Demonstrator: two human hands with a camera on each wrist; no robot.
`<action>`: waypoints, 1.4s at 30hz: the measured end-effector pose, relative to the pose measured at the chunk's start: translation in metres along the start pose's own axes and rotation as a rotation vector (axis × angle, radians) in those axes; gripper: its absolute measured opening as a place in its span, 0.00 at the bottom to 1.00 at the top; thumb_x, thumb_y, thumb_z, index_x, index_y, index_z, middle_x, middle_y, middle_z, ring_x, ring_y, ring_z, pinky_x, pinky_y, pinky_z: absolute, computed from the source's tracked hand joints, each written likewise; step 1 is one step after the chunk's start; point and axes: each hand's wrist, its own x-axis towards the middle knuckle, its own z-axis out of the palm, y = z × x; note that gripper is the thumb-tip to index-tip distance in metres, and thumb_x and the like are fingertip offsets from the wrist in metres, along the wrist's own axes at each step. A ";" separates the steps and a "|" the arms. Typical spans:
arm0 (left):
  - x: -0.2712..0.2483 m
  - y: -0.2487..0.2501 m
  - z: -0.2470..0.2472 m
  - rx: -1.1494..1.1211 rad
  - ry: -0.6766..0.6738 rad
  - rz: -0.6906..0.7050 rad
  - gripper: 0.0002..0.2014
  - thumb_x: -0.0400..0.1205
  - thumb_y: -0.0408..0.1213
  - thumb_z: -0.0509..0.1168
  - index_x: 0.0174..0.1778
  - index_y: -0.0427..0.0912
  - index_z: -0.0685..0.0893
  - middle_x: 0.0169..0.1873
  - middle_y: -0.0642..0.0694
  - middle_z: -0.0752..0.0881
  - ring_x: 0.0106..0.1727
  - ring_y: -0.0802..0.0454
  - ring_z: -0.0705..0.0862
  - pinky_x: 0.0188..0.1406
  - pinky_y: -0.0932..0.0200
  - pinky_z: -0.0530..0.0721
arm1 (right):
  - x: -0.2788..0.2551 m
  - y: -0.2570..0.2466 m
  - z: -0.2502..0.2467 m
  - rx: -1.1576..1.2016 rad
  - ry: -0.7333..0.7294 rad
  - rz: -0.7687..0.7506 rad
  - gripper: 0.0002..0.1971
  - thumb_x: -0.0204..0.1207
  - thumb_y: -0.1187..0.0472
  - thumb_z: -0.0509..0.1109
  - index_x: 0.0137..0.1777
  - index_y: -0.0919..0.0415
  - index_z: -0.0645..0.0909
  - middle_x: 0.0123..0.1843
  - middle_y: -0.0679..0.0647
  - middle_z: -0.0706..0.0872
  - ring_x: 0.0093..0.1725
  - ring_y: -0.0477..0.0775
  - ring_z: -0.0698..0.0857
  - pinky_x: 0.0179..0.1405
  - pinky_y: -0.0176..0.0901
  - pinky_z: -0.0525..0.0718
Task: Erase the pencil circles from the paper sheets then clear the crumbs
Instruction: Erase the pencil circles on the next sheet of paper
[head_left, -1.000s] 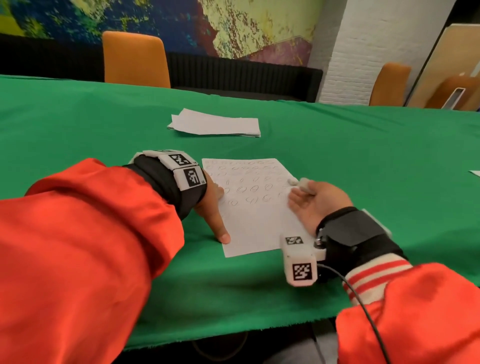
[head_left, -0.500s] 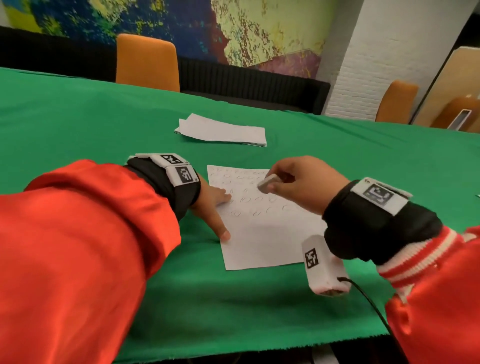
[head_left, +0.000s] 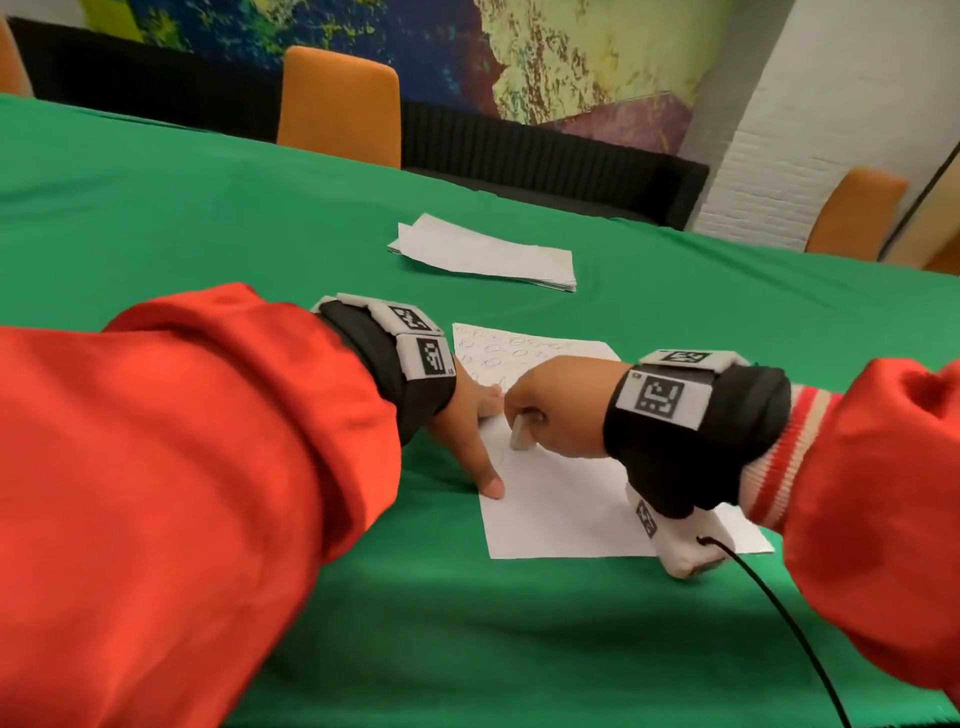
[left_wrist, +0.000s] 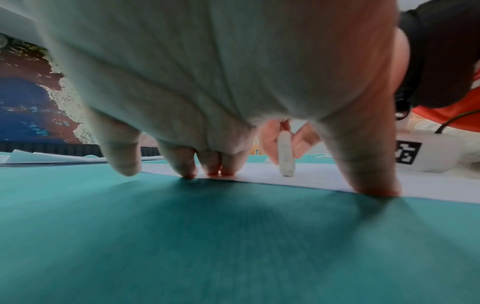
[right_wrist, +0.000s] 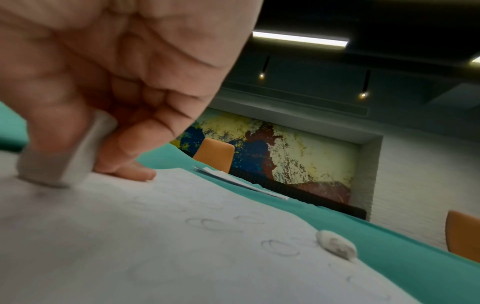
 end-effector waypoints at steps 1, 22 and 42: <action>0.001 0.000 0.000 0.017 -0.001 -0.008 0.47 0.77 0.60 0.65 0.84 0.48 0.45 0.83 0.50 0.48 0.82 0.52 0.52 0.77 0.58 0.51 | -0.002 0.000 0.002 0.003 -0.012 -0.014 0.13 0.80 0.62 0.57 0.57 0.53 0.81 0.57 0.52 0.84 0.55 0.55 0.80 0.47 0.39 0.72; -0.001 0.004 0.001 0.093 -0.024 -0.071 0.50 0.78 0.62 0.63 0.83 0.45 0.37 0.83 0.51 0.39 0.84 0.54 0.44 0.79 0.57 0.44 | -0.006 0.010 0.001 0.047 -0.045 0.021 0.13 0.78 0.62 0.59 0.56 0.56 0.83 0.54 0.51 0.85 0.47 0.50 0.75 0.47 0.37 0.72; -0.002 0.003 0.001 0.057 -0.026 -0.070 0.50 0.78 0.61 0.63 0.84 0.46 0.38 0.83 0.52 0.39 0.83 0.55 0.44 0.77 0.59 0.44 | -0.002 0.007 -0.006 0.006 -0.118 -0.001 0.12 0.79 0.57 0.63 0.60 0.55 0.82 0.57 0.50 0.84 0.47 0.48 0.74 0.43 0.36 0.69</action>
